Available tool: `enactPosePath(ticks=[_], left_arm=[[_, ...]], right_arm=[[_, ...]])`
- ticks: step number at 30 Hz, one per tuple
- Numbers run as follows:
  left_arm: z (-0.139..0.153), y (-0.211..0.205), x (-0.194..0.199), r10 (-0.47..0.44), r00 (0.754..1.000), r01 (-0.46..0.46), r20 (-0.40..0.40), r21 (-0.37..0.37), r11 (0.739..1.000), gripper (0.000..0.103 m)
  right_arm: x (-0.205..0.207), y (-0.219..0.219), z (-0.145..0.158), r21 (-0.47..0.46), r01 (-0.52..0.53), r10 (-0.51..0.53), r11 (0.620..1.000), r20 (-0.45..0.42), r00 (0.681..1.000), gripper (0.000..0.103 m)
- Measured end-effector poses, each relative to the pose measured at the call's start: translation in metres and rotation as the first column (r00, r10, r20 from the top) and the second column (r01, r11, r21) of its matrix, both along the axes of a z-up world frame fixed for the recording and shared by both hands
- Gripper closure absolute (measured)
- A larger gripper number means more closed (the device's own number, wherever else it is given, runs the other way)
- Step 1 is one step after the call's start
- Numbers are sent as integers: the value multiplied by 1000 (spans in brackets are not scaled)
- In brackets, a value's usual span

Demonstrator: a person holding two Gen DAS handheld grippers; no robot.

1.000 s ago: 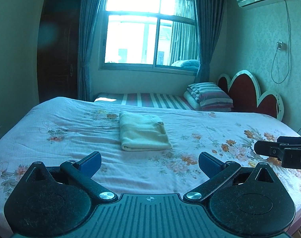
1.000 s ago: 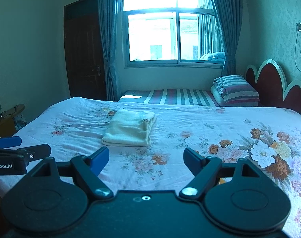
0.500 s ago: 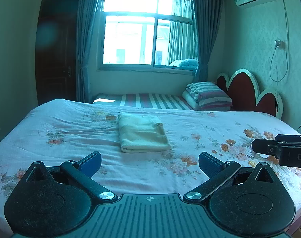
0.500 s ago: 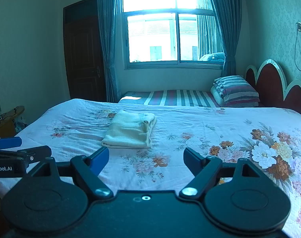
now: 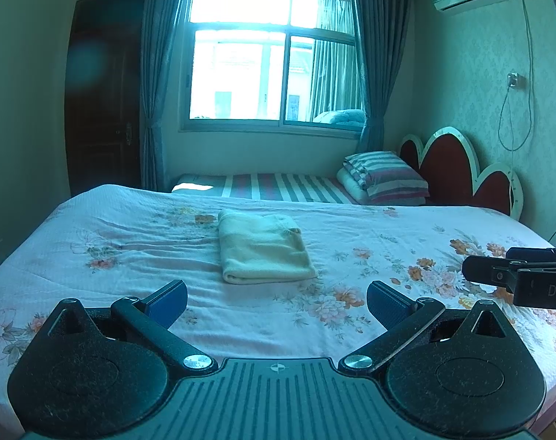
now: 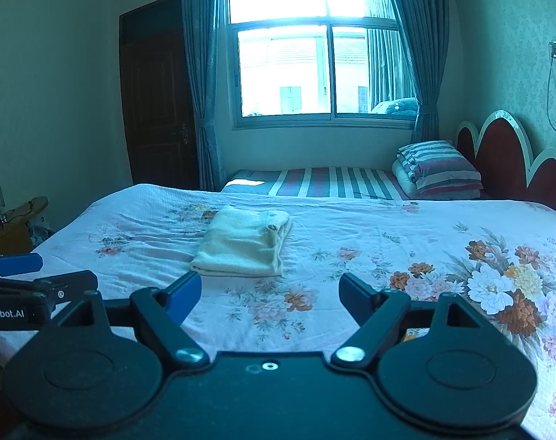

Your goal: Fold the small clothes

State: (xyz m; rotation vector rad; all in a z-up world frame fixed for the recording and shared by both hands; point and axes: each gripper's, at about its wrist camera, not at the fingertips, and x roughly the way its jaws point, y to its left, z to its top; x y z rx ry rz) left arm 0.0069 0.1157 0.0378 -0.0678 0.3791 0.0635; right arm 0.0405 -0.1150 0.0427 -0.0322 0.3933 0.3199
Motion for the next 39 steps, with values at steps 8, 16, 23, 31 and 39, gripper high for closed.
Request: enactPosePath(ticks=[8,16,23,31,39], left_arm=[[1,-1,1,-5,1000,5,5,3,1000,0],[1,-1,1,-4,1000,4,6,8,1000,0],[2,0,0,-2,1000,2,3,7,1000,0],[3,-3,0,3,1000,-3,7,8,1000,0],[3,-5,-1,5,1000,-5,7,15,1000,0]], right_arm=[[0,0,1,-1,2,-2,1000,1,1000,21],[0,1,2,1,-1,1,1000,4,1000,21],[1,1,1,2,-4,4,1000,1,1000,21],[1,2,1,0,-7,7,1000,1,1000,21],[2,2,1,1,-8,8,1000,1,1000,21]])
